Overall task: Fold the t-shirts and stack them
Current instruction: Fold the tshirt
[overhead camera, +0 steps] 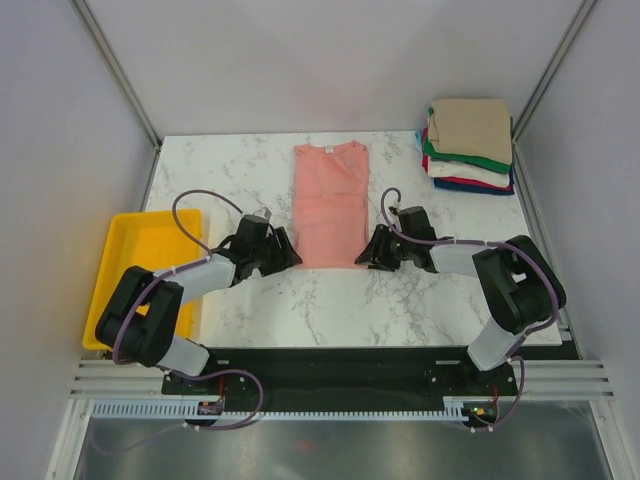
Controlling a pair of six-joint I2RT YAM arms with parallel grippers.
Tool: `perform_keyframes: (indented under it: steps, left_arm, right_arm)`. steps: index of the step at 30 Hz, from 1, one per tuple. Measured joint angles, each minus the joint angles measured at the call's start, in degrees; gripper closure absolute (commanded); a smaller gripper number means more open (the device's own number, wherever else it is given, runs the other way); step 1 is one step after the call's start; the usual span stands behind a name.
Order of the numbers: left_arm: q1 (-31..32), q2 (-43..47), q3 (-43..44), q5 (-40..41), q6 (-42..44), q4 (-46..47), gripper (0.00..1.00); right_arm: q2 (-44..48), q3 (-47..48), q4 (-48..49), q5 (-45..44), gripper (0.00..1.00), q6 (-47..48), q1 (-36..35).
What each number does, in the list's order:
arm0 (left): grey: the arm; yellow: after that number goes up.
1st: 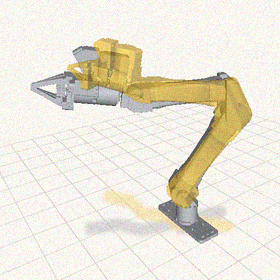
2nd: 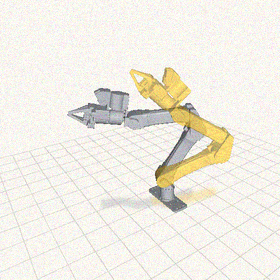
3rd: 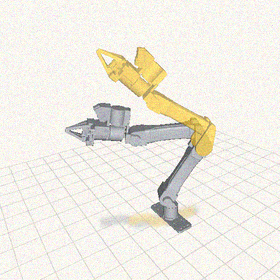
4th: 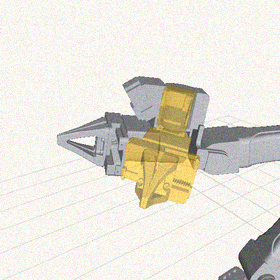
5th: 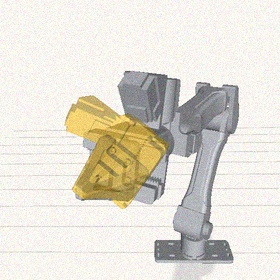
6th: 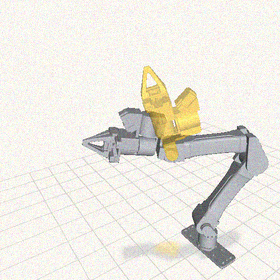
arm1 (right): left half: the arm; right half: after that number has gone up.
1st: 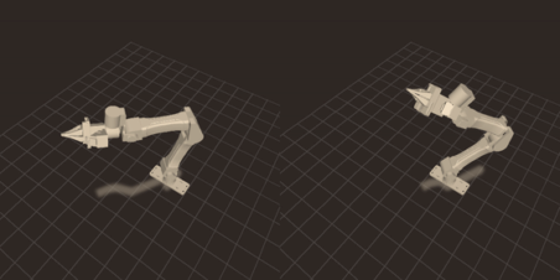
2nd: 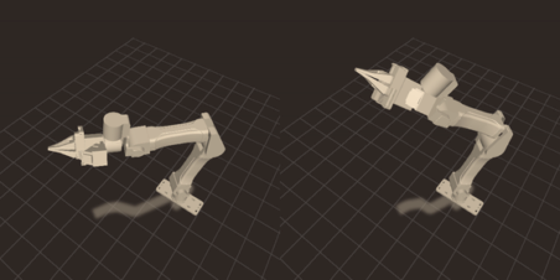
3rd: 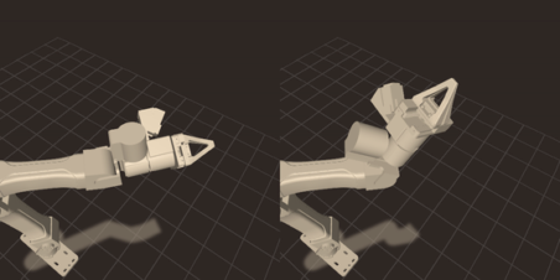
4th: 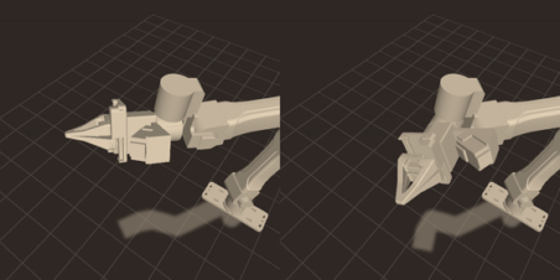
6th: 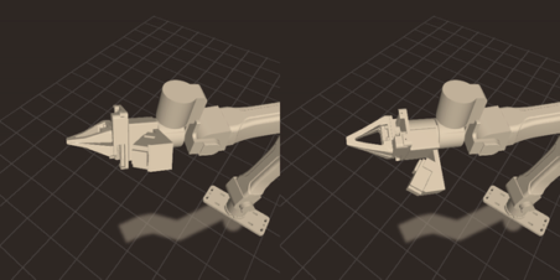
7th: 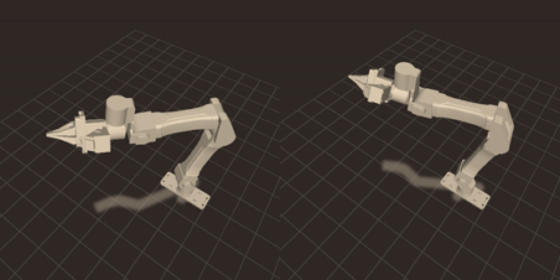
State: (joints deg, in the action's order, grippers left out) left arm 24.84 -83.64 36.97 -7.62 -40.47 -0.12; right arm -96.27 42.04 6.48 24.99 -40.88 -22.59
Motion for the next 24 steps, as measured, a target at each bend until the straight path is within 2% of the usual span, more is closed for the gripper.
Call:
perform_keyframes:
  steps: [6, 10, 13, 14, 16, 17, 18, 24]
  left_arm:
    - [-0.02, -2.91, -1.33, -0.52, -0.22, 5.84, 0.42]
    - [-0.02, -4.92, -1.38, -1.09, -0.5, 9.92, 0.47]
    - [-0.02, -6.23, -1.4, -1.38, -0.9, 12.09, 0.62]
    - [-0.04, -6.75, -1.46, -1.49, -1.16, 12.72, 0.74]
    - [-0.02, -7.8, -1.64, -1.53, -1.66, 13.64, 0.85]
    - [-0.02, -8.11, -1.68, -1.75, -1.88, 14.21, 0.97]
    - [-0.02, -8.13, -1.7, -1.81, -2.08, 14.4, 0.98]
    - [2.32, -6.34, -1.84, -0.11, -2.1, 11.85, 0.98]
  right_arm:
    - [-2.58, -0.96, 5.75, 1.73, 0.67, -1.92, 0.07]
    - [-3.48, -1.09, 7.1, 2.34, 0.7, -2.27, 0.26]
    - [-4.0, -1.14, 7.76, 2.84, 0.76, -2.36, 0.5]
    - [-4.09, -1.18, 7.85, 2.89, 0.78, -2.38, 0.66]
    - [-4.22, -1.31, 7.96, 2.99, 0.85, -2.36, 1.01]
    - [-4.28, -1.42, 8.09, 3.13, 0.94, -2.38, 1.16]
    - [-4.31, -1.49, 8.13, 3.21, 1.0, -2.23, 1.25]
    - [-2.99, -2.34, 6.54, 3.17, 1.0, -1.68, 1.55]
